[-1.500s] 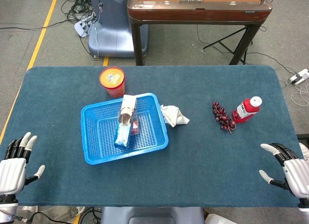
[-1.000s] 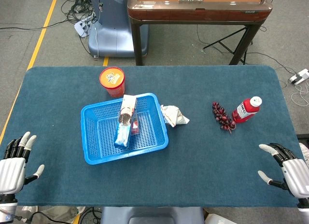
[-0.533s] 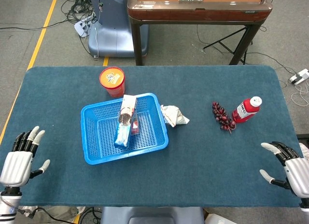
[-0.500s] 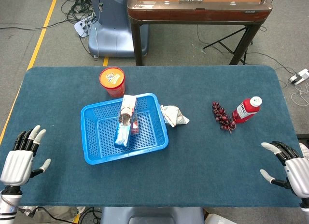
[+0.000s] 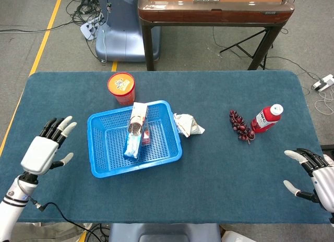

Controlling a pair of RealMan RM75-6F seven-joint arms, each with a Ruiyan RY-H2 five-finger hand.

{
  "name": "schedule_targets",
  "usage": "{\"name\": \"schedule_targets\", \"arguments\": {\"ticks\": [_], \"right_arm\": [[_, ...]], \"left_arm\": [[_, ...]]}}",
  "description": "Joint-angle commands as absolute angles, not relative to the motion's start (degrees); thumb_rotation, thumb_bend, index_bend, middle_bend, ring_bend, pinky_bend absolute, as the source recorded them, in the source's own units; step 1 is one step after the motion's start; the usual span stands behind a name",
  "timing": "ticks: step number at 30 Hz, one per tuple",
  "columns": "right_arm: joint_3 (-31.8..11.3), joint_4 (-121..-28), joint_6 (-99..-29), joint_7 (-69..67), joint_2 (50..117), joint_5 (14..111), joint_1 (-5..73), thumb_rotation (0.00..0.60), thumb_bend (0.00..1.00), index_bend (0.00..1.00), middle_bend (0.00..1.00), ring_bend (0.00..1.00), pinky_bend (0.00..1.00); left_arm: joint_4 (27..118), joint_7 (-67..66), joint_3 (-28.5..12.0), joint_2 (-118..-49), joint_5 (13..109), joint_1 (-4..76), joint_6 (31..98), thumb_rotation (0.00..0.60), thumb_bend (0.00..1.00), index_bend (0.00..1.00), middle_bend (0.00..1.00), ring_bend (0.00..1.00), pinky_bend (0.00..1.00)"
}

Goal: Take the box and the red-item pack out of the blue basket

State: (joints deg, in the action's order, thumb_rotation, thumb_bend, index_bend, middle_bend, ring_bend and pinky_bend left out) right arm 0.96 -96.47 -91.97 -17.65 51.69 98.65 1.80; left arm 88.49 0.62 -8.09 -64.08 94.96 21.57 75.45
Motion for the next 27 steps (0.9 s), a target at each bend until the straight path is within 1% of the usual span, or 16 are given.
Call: {"name": "schedule_targets", "arguments": {"ticks": [1, 4, 10, 16, 22, 27], "right_arm": [[1.05, -97.2, -92.06, -17.3, 51.19, 99.0, 1.87, 0.6, 0.19, 0.21, 0.26, 0.17, 0.24], [1.15, -97.71, -92.02, -17.03, 50.91, 99.11, 1.87, 0.6, 0.19, 0.21, 0.26, 0.17, 0.24], [1.57, -98.26, -91.76, -17.27, 50.62, 99.0, 1.71, 0.6, 0.19, 0.21, 0.26, 0.17, 0.24], [1.66, -98.53, -91.3, -17.18, 50.56, 98.77, 1.85, 0.6, 0.19, 0.21, 0.26, 0.17, 0.24], [1.7, -98.6, -90.89, -17.32, 50.62, 98.27, 1.9, 0.6, 0.19, 0.21, 0.26, 0.17, 0.24], [1.85, -98.54, -90.8, -17.66, 50.56, 98.14, 1.81, 0.6, 0.19, 0.21, 0.26, 0.17, 0.24]], "left_arm": [[84.03, 5.62, -8.9, -64.91, 98.1, 26.52, 72.68, 0.6, 0.29, 0.05, 0.03, 0.02, 0.0], [81.32, 7.11, -8.84, -65.69, 99.84, 29.22, 71.58, 0.6, 0.29, 0.06, 0.03, 0.02, 0.0], [77.34, 6.86, -8.24, -66.77, 102.41, 35.22, 67.13, 0.6, 0.29, 0.06, 0.03, 0.02, 0.0], [72.63, 6.0, -6.66, -69.01, 106.59, 40.17, 65.92, 0.6, 0.29, 0.06, 0.02, 0.02, 0.0], [71.4, 5.22, -5.56, -70.62, 108.54, 44.16, 64.65, 0.6, 0.29, 0.04, 0.01, 0.01, 0.0], [72.14, 0.53, -5.01, -70.6, 109.8, 47.11, 62.56, 0.6, 0.29, 0.04, 0.01, 0.01, 0.0]]}}
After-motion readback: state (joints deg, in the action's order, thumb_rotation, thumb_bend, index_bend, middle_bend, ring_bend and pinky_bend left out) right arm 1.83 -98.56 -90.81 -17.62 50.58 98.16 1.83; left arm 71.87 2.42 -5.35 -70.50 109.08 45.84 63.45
